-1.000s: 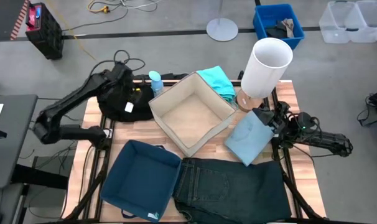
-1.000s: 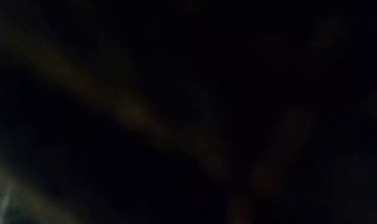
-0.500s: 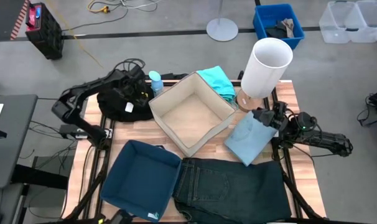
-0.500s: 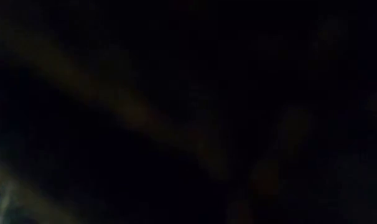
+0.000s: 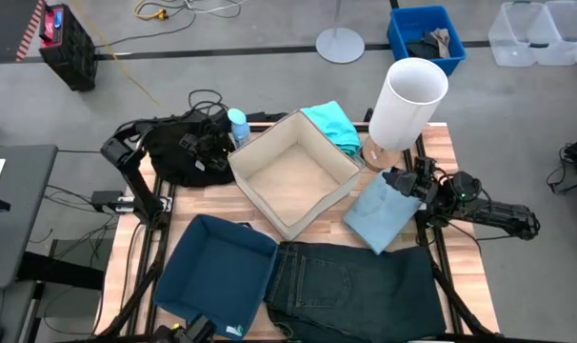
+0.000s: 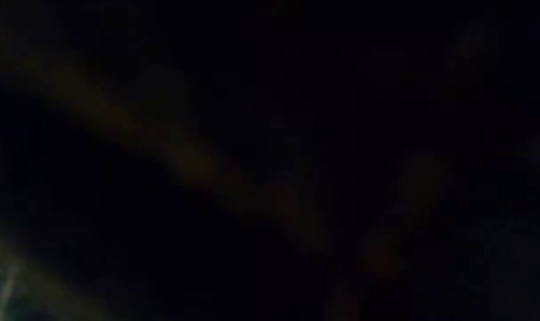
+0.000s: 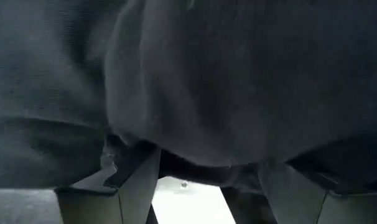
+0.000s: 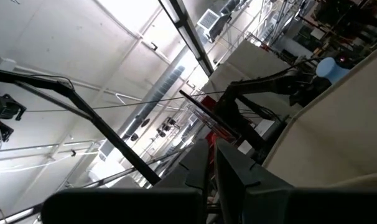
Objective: Sort clothes
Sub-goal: Put the black shirt into the white laundry organizer
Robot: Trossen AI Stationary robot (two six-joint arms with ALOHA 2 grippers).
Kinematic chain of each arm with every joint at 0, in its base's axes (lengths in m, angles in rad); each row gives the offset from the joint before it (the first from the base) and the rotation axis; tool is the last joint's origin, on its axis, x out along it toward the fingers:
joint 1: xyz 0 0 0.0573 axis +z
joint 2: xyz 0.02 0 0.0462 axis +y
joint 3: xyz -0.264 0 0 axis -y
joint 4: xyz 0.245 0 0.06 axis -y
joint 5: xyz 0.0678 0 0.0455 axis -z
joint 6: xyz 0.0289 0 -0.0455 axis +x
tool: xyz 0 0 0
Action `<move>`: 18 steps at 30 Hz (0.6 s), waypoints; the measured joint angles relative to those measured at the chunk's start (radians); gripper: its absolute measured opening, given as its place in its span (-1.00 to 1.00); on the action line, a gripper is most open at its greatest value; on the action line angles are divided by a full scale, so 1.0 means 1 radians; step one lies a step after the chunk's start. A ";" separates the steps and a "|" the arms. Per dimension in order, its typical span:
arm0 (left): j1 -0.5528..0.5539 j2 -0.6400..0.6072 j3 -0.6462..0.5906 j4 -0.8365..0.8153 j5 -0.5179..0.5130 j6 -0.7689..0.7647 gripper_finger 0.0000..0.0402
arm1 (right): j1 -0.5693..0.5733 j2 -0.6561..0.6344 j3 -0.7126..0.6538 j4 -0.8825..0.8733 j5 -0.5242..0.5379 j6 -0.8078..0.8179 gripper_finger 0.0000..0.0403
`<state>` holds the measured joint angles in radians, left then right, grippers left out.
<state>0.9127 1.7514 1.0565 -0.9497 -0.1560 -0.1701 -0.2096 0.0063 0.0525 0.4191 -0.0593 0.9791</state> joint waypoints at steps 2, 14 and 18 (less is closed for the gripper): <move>0.000 0.021 0.001 0.003 0.002 0.005 0.26 | 0.000 0.000 0.000 0.000 0.000 0.000 -0.77; 0.002 0.058 -0.003 0.026 -0.003 0.049 -0.38 | 0.000 0.000 0.000 0.000 0.000 -0.001 -0.77; 0.002 0.060 -0.003 0.024 -0.005 0.050 -0.79 | 0.000 0.000 0.000 -0.004 0.000 -0.003 -0.77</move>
<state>0.9150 1.8111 1.0531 -0.9258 -0.1610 -0.1204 -0.2100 0.0063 0.0525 0.4152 -0.0597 0.9760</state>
